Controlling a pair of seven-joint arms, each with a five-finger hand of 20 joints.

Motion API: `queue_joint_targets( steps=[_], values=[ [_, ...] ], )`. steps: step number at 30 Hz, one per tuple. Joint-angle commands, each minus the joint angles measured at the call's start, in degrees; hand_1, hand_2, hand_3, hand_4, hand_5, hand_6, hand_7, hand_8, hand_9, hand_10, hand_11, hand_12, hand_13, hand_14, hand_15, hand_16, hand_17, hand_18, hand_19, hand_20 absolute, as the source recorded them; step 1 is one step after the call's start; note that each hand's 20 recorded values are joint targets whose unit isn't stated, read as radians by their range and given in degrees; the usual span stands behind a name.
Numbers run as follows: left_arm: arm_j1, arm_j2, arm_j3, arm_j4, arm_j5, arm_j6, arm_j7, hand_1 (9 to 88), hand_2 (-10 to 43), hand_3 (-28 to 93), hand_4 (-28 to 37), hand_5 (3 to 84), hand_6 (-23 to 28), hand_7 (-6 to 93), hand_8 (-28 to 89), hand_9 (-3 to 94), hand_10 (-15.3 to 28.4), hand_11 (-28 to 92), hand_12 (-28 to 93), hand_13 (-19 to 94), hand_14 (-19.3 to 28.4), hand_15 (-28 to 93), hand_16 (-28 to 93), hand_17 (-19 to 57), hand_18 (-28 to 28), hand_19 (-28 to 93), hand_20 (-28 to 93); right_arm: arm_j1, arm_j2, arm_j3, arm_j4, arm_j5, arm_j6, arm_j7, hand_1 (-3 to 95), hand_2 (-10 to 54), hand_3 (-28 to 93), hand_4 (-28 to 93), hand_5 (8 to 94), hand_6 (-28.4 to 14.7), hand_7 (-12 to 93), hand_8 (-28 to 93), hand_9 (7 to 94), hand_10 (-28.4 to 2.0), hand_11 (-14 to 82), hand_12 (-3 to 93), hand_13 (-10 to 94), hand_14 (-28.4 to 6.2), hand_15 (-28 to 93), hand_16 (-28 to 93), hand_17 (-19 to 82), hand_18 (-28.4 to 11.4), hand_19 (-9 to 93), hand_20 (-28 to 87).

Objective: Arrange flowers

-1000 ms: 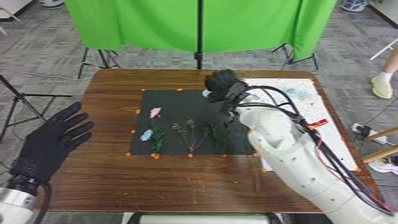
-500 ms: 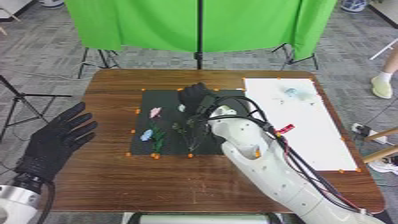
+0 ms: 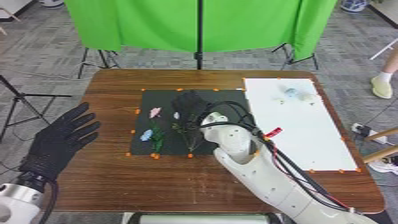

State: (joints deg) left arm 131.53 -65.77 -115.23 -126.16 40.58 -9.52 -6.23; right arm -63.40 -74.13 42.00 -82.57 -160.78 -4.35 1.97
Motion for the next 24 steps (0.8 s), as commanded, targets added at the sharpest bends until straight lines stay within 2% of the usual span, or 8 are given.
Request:
queue_joint_targets(
  steps=[1, 9, 10, 14, 17, 19, 22, 24],
  values=[
    [-0.14, 0.02, 0.31, 0.62, 0.03, -0.49, -0.79, 24.4, -1.1, 71, -27.9, 25.4, 1.5, 20.7, -12, 22.1, 10.0, 21, 15, 16, 13.4, 30, -1, -11.8, 18.8, 40, 7, 0.33, -0.8, -0.62, 0.97, -2.85, 1.46, 1.95, 46.6, -9.1, 85, -28, 69.1, 0.5, 50, -15, 85.4, -3.3, 25.6, 49.1, 79, -1.7, 66, 30, 38, -17.1, 89, 39],
    [0.58, -0.35, -0.06, 0.29, 0.09, -0.36, -0.72, 24.4, -1.1, 71, -27.9, 25.4, 1.6, 20.7, -12, 22.1, 10.0, 21, 15, 16, 13.4, 30, -1, -11.8, 18.8, 39, 7, -0.27, -1.18, 0.33, -0.44, -3.28, -1.03, 1.9, 43.7, -9.4, 85, -28, 67.1, 0.4, 50, -16, 83.4, -3.7, 25.3, 49.2, 77, -2.1, 67, 31, 37, -17.0, 88, 40],
    [0.68, -0.38, -0.06, 0.29, 0.14, -0.29, -0.38, 24.4, -1.1, 71, -27.9, 25.4, 1.6, 20.7, -12, 22.1, 10.0, 21, 15, 16, 13.4, 30, -1, -11.8, 18.8, 39, 7, -0.05, -1.04, 0.14, -0.85, -2.84, -1.17, 2.31, 42.8, -9.4, 84, -28, 66.7, 0.3, 50, -16, 82.7, -3.8, 26.7, 47.9, 77, -2.1, 67, 30, 36, -17.1, 88, 40],
    [0.89, -0.52, -0.26, 0.03, 0.17, -0.13, -0.56, 24.4, -1.1, 71, -27.9, 25.4, 1.6, 20.7, -12, 22.1, 10.0, 20, 16, 16, 13.4, 30, -1, -11.8, 18.8, 39, 7, -0.53, -0.87, 1.28, -2.64, -0.57, -0.17, 3.42, 38.3, -9.5, 84, -28, 65.1, -0.1, 48, -15, 78.9, -4.9, 32.2, 42.9, 75, -2.7, 68, 30, 35, -17.4, 87, 42],
    [1.52, -0.8, -0.63, -0.22, 0.17, -0.04, -0.31, 24.5, -1.0, 70, -27.9, 25.4, 1.6, 20.6, -12, 22.2, 10.0, 20, 15, 16, 13.4, 30, -1, -11.8, 18.8, 39, 7, -0.79, -0.83, 2.77, -4.09, 0.42, -0.26, 3.22, 29.1, -5.4, 89, -27, 66.3, 0.3, 36, -13, 75.1, -7.7, 41.3, 32.5, 74, -3.7, 69, 30, 34, -18.2, 86, 43],
    [1.54, -0.9, -0.69, -0.26, 0.21, 0.18, -0.26, 24.5, -0.9, 70, -27.8, 25.5, 1.6, 20.6, -12, 22.2, 10.0, 20, 15, 16, 13.4, 30, -1, -11.8, 18.7, 39, 7, -0.72, -0.64, 4.1, -5.13, 1.94, -0.87, 2.98, 23.7, -2.9, 90, -25, 66.1, 0.3, 33, -19, 73.3, -8.4, 43.5, 29.0, 73, -4.5, 70, 30, 33, -19.0, 86, 44],
    [1.47, -1.18, -0.8, -0.32, 0.24, 0.07, -0.28, 24.5, -0.9, 70, -27.8, 25.4, 1.6, 20.7, -12, 22.2, 10.1, 20, 15, 16, 13.4, 30, -1, -11.8, 18.8, 39, 7, -0.84, 1.53, 6.61, -7.32, 3.15, -1.81, 3.89, 21.0, -1.9, 90, -24, 65.2, -0.4, 31, -20, 72.0, -8.9, 43.8, 28.1, 72, -4.9, 70, 30, 33, -19.3, 86, 45],
    [1.45, -1.24, -0.88, -0.31, 0.21, 0.04, -0.21, 24.6, -0.9, 70, -27.8, 25.4, 1.6, 20.6, -12, 22.1, 10.0, 20, 15, 16, 13.4, 30, -1, -11.8, 18.8, 39, 7, -0.52, 4.19, 8.29, -7.75, 4.88, -1.52, 6.01, 19.8, -0.6, 90, -24, 61.7, -1.1, 29, -20, 67.4, -9.7, 43.5, 28.2, 69, -5.8, 71, 30, 31, -19.5, 84, 45]
  ],
)
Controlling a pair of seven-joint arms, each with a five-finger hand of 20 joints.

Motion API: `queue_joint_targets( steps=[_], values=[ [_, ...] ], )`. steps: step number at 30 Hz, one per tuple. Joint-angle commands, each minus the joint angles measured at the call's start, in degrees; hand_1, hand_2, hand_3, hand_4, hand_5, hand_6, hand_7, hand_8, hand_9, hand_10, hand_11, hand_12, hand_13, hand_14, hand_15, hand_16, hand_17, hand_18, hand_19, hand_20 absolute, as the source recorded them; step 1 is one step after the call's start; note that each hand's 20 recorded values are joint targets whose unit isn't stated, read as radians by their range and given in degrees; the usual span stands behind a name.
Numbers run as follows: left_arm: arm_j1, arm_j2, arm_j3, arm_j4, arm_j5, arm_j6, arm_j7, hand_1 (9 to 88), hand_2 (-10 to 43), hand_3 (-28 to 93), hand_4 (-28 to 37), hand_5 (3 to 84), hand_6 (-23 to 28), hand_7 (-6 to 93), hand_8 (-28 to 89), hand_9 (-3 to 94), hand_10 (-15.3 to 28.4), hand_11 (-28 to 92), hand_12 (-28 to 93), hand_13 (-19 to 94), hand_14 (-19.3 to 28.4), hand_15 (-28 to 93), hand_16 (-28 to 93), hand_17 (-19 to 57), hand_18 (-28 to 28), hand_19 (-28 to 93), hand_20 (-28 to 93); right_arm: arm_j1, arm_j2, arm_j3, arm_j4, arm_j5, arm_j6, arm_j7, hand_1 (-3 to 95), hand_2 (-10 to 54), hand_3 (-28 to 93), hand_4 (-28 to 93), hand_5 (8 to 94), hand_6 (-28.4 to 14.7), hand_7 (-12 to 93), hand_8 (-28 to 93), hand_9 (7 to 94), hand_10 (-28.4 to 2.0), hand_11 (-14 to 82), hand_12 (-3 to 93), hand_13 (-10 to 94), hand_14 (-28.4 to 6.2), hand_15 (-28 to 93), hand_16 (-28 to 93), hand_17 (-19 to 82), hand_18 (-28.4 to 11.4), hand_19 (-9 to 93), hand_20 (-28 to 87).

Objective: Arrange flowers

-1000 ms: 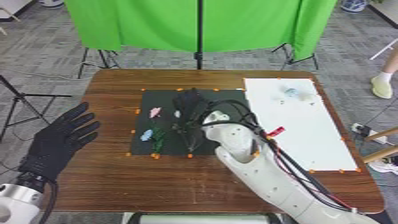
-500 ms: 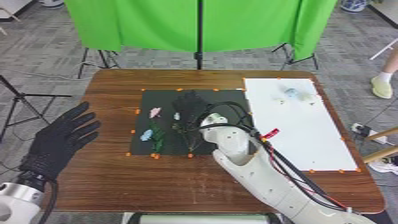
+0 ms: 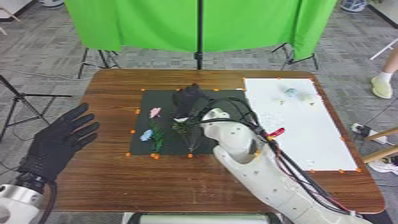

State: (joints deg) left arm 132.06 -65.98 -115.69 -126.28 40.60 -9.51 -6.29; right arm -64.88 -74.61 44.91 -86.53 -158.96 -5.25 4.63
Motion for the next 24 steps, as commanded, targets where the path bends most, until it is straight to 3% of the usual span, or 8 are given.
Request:
queue_joint_targets(
  steps=[1, 6, 13, 21, 24],
  values=[
    [1.1, -1.17, -0.56, -0.27, 0.27, 0.06, -0.03, 24.6, -0.9, 70, -27.8, 25.4, 1.6, 20.7, -12, 22.2, 10.0, 20, 15, 16, 13.4, 30, -1, -11.8, 18.8, 39, 7, 0.58, 5.48, 7.32, -3.45, 2.23, -0.53, 3.53, 19.6, -0.3, 90, -24, 58.6, -1.5, 29, -20, 64.0, -10.1, 42.8, 27.5, 65, -6.5, 71, 29, 29, -19.2, 83, 44],
    [2.26, -2.0, -1.2, -0.72, 0.35, 0.45, 0.79, 24.6, -0.9, 70, -27.9, 25.5, 1.6, 20.6, -12, 22.2, 10.1, 21, 15, 16, 13.4, 30, -1, -11.8, 18.8, 39, 7, 0.07, 14.2, 11.32, -2.73, 7.27, -2.55, 12.29, 21.2, -0.4, 92, -25, 49.0, -2.9, 29, -20, 52.1, -11.1, 40.6, 23.5, 52, -7.1, 63, 21, 23, -17.7, 74, 41],
    [1.59, -2.14, -1.78, -0.57, 0.57, -0.31, 0.69, 24.5, -1.0, 71, -27.9, 25.6, 1.7, 20.6, -12, 22.2, 10.1, 21, 15, 16, 13.4, 30, -1, -11.8, 18.8, 40, 7, -9.27, 24.0, 18.27, -6.7, 8.52, -0.72, 18.33, 22.5, -0.9, 90, -26, 49.8, -3.8, 28, -19, 53.0, -11.4, 39.1, 21.8, 53, -7.6, 62, 19, 23, -17.9, 74, 40],
    [0.88, -1.85, -1.22, -0.21, 0.52, -1.01, 0.07, 24.5, -1.0, 71, -27.9, 25.5, 1.6, 20.8, -12, 22.2, 10.1, 21, 15, 16, 13.4, 30, -1, -11.8, 18.8, 39, 7, -15.77, 26.35, 23.08, -7.85, 7.4, -2.25, 19.43, 24.4, -5.4, 91, -27, 49.2, -3.4, 28, -19, 51.2, -11.5, 37.3, 21.8, 54, -6.7, 56, 17, 23, -17.4, 74, 38],
    [1.14, -1.73, -1.36, -0.26, 0.46, -0.61, 0.24, 24.5, -0.9, 70, -27.9, 25.5, 1.7, 20.6, -12, 22.2, 10.1, 21, 15, 16, 13.5, 30, -1, -11.8, 18.8, 40, 7, -16.51, 26.58, 23.43, -6.93, 6.65, -2.19, 19.11, 24.7, -6.0, 91, -28, 48.8, -3.3, 29, -19, 51.1, -11.4, 37.3, 21.8, 54, -6.5, 55, 17, 23, -17.5, 74, 38]
  ],
)
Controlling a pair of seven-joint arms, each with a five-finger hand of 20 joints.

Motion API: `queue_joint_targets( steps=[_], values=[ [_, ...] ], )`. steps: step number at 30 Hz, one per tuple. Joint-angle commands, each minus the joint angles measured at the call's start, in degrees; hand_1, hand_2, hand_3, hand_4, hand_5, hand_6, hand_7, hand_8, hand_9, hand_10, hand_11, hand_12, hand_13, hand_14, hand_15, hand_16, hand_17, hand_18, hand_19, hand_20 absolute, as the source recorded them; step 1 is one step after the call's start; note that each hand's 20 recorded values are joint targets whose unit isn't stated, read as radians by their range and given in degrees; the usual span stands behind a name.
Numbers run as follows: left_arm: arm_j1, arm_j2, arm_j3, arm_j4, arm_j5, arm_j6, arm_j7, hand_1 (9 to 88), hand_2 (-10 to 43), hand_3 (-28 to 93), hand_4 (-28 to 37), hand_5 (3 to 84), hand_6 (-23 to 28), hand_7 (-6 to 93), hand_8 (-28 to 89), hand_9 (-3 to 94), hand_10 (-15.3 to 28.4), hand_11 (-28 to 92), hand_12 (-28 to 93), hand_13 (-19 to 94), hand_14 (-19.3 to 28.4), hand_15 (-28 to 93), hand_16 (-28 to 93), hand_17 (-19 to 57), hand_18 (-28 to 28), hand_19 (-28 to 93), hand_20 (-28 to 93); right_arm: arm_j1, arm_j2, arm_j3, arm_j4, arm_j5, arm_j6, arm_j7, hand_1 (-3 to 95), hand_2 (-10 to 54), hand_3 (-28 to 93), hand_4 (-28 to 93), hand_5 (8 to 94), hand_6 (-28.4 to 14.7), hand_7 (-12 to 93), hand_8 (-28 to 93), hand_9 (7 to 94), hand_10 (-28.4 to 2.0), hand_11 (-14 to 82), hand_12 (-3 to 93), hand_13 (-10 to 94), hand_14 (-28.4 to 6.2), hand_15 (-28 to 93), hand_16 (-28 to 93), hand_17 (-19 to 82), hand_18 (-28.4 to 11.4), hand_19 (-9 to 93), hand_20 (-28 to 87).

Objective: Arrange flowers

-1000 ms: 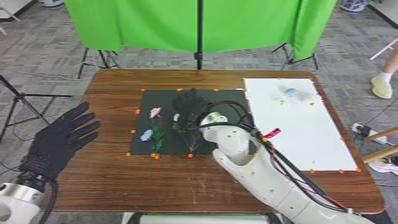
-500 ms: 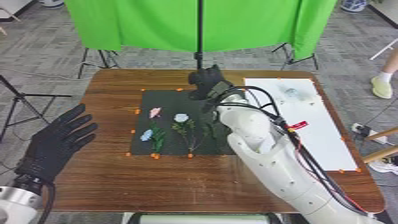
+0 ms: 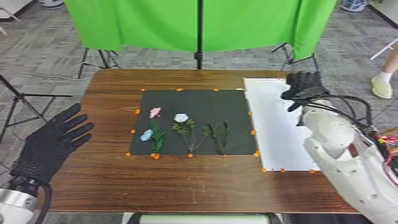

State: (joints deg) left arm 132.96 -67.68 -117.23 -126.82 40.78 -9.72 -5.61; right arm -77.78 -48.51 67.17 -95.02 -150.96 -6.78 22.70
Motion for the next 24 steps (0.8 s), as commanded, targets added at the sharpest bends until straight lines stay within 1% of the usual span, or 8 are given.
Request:
queue_joint_targets(
  steps=[1, 4, 6, 9, 14, 18, 24],
  values=[
    [0.31, -0.04, 0.12, 0.28, 0.28, -0.45, -0.43, 24.5, -0.9, 70, -27.8, 25.5, 1.7, 20.6, -12, 22.2, 10.1, 21, 15, 16, 13.5, 30, -1, -11.8, 18.8, 40, 7, -3.69, 0.42, 1.13, 1.86, -1.47, -0.34, 1.03, 24.8, -6.2, 91, -28, 48.7, -3.2, 29, -19, 51.1, -11.4, 37.3, 21.8, 54, -6.5, 55, 17, 23, -17.5, 74, 38],
    [0.68, -0.01, 0.09, 0.12, 0.21, -0.47, -0.35, 24.5, -0.9, 70, -27.8, 25.5, 1.6, 20.6, -12, 22.2, 10.1, 21, 15, 16, 13.4, 30, -1, -11.8, 18.8, 40, 7, -3.34, 0.65, -0.51, 2.93, -2.2, 3.05, 3.2, 25.1, -6.9, 91, -28, 48.5, -3.1, 29, -20, 51.0, -11.2, 37.7, 21.9, 55, -6.3, 55, 17, 23, -17.5, 74, 38],
    [0.37, 0.12, 0.23, 0.22, 0.21, -0.49, -0.3, 24.6, -0.9, 70, -27.8, 25.5, 1.7, 20.6, -12, 22.2, 10.1, 21, 15, 16, 13.4, 30, -1, -11.8, 18.8, 40, 7, -2.56, 0.88, -2.41, 4.02, -3.19, 6.73, 4.96, 25.3, -7.8, 91, -28, 47.2, -3.4, 30, -20, 50.9, -11.2, 39.1, 22.3, 55, -6.0, 56, 18, 23, -17.6, 75, 39],
    [0.21, 0.34, 0.33, 0.3, 0.22, -0.44, -0.37, 24.6, -1.0, 70, -27.9, 25.5, 1.6, 20.7, -12, 22.2, 10.1, 21, 15, 16, 13.5, 30, -1, -11.9, 18.9, 40, 7, -1.44, 0.5, -4.07, 5.25, -4.69, 9.1, 5.39, 25.6, -9.4, 91, -28, 46.4, -3.9, 30, -20, 50.9, -11.0, 42.9, 22.6, 57, -5.7, 58, 18, 24, -17.8, 76, 40],
    [0.31, 0.25, 0.4, 0.29, 0.15, -0.4, -0.44, 24.6, -0.9, 70, -27.9, 25.5, 1.7, 20.6, -12, 22.2, 10.1, 21, 15, 16, 13.4, 30, -1, -11.8, 18.8, 40, 7, 0.74, -0.67, -6.17, 7.42, -5.16, 10.02, 4.81, 26.4, -9.5, 89, -28, 48.3, -3.1, 32, -21, 53.5, -10.5, 45.3, 23.3, 59, -4.6, 60, 19, 25, -17.9, 77, 40],
    [0.38, 0.21, 0.46, 0.2, 0.17, -0.31, -0.23, 24.6, -0.9, 70, -27.8, 25.5, 1.6, 20.6, -12, 22.2, 10.1, 21, 15, 16, 13.4, 30, -1, -11.8, 18.8, 39, 7, 1.82, -1.39, -7.05, 8.46, -5.62, 8.58, 4.16, 27.6, -9.5, 89, -28, 49.7, -2.2, 34, -22, 55.1, -10.3, 45.6, 23.3, 60, -4.4, 60, 20, 25, -17.8, 78, 40],
    [0.3, 0.26, 0.59, 0.28, 0.18, -0.23, -0.18, 24.5, -0.9, 70, -27.8, 25.5, 1.6, 20.6, -12, 22.2, 10.1, 21, 15, 16, 13.4, 30, -1, -11.8, 18.8, 39, 7, 3.4, -2.17, -8.71, 10.55, -5.7, 8.19, 4.26, 28.9, -9.5, 88, -28, 52.5, -0.9, 35, -22, 58.7, -9.1, 45.6, 23.7, 63, -3.5, 60, 21, 26, -17.8, 78, 41]
  ],
)
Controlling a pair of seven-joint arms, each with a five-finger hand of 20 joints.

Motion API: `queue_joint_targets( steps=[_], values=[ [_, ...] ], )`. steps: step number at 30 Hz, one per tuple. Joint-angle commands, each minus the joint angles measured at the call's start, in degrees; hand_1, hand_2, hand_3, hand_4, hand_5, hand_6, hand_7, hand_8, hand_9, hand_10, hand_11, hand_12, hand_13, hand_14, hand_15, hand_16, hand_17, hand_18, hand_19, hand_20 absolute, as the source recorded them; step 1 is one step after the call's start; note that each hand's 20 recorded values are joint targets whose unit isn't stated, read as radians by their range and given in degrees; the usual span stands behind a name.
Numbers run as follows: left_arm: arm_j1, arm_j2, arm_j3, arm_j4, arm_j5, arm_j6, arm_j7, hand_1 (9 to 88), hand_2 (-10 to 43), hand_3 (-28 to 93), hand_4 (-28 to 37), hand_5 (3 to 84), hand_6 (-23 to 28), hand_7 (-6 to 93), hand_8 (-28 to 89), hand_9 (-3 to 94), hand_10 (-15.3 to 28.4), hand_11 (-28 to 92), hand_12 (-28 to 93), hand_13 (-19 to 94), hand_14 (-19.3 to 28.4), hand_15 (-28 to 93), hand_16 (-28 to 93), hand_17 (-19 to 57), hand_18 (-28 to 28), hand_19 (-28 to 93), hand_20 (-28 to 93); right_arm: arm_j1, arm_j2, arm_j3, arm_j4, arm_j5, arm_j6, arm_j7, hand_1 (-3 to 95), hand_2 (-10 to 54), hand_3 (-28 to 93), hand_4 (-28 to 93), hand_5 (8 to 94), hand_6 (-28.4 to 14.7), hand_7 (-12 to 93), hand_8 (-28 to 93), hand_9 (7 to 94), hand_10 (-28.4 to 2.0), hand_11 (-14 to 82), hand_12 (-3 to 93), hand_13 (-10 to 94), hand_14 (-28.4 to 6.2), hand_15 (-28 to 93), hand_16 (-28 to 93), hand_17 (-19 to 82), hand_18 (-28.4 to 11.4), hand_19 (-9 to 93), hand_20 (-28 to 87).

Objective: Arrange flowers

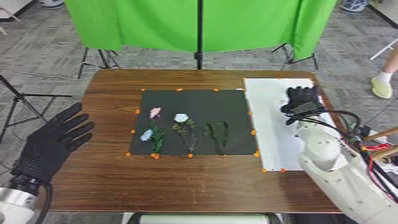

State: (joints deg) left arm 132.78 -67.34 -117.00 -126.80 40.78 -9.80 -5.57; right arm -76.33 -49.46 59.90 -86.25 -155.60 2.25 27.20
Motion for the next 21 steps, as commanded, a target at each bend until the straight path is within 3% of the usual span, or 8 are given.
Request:
queue_joint_targets(
  steps=[1, 6, 11, 14, 17, 21],
  values=[
    [0.69, -0.15, 0.3, 0.14, 0.16, -0.08, -0.13, 24.5, -0.9, 70, -27.8, 25.5, 1.6, 20.6, -12, 22.2, 10.1, 21, 15, 16, 13.4, 30, -1, -11.8, 18.8, 39, 7, 2.17, -1.66, -1.46, 2.37, -1.27, -0.51, -0.45, 29.6, -9.5, 88, -28, 53.6, -0.7, 35, -23, 59.5, -9.0, 45.4, 23.8, 63, -3.3, 60, 21, 27, -17.8, 78, 41],
    [0.38, -0.3, 0.42, 0.22, 0.28, -0.33, -0.41, 24.4, -1.0, 70, -27.8, 25.5, 1.6, 20.7, -12, 22.2, 10.1, 21, 15, 16, 13.4, 30, -1, -11.8, 18.8, 39, 7, 3.18, -2.25, -2.37, 4.06, -1.96, -1.55, -0.48, 32.8, -9.5, 85, -28, 57.1, 0.3, 38, -24, 63.8, -7.2, 42.3, 28.5, 67, -2.7, 60, 23, 28, -17.8, 79, 41],
    [0.27, -0.46, 0.24, 0.17, 0.13, -0.82, -0.68, 24.5, -1.0, 70, -27.8, 25.5, 1.6, 20.6, -12, 22.2, 10.1, 21, 15, 16, 13.4, 30, -1, -11.8, 18.8, 39, 7, 4.03, -2.63, -3.62, 5.88, -2.17, 1.24, -0.15, 36.1, -9.5, 82, -28, 59.1, 1.0, 38, -24, 67.3, -5.5, 36.5, 34.5, 68, -2.7, 60, 24, 29, -17.7, 80, 41],
    [0.38, -0.56, 0.25, 0.14, 0.16, -0.74, -0.67, 24.4, -1.1, 70, -27.9, 25.6, 1.7, 20.5, -12, 22.2, 10.1, 20, 15, 16, 13.4, 30, -1, -11.8, 18.8, 39, 7, 4.47, -2.83, -4.08, 6.84, -2.49, 3.78, -0.69, 41.7, -9.5, 80, -28, 61.4, 0.4, 45, -15, 75.7, -3.5, 25.9, 44.1, 72, -2.0, 57, 30, 31, -17.8, 81, 41],
    [0.29, -0.61, 0.22, 0.21, 0.18, -0.76, -0.77, 24.3, -1.1, 71, -27.8, 25.6, 1.7, 20.5, -12, 22.2, 10.1, 20, 15, 16, 13.4, 30, -1, -11.8, 18.8, 39, 7, 4.74, -3.02, -4.17, 7.32, -3.1, 3.49, -1.09, 46.0, -8.8, 80, -28, 67.8, 1.4, 48, -15, 82.9, -3.4, 22.8, 46.9, 76, -1.9, 56, 31, 33, -17.9, 82, 41],
    [0.29, -0.64, 0.31, 0.2, 0.19, -0.56, -0.66, 24.3, -1.1, 70, -27.8, 25.6, 1.7, 20.4, -12, 22.2, 10.1, 21, 15, 16, 13.4, 30, -1, -11.8, 18.8, 39, 7, 5.09, -3.27, -4.28, 7.88, -3.41, 3.21, -1.4, 47.2, -9.1, 80, -28, 70.5, 2.0, 48, -15, 85.0, -3.0, 22.3, 47.1, 78, -1.7, 56, 31, 34, -18.1, 83, 41]
  ],
)
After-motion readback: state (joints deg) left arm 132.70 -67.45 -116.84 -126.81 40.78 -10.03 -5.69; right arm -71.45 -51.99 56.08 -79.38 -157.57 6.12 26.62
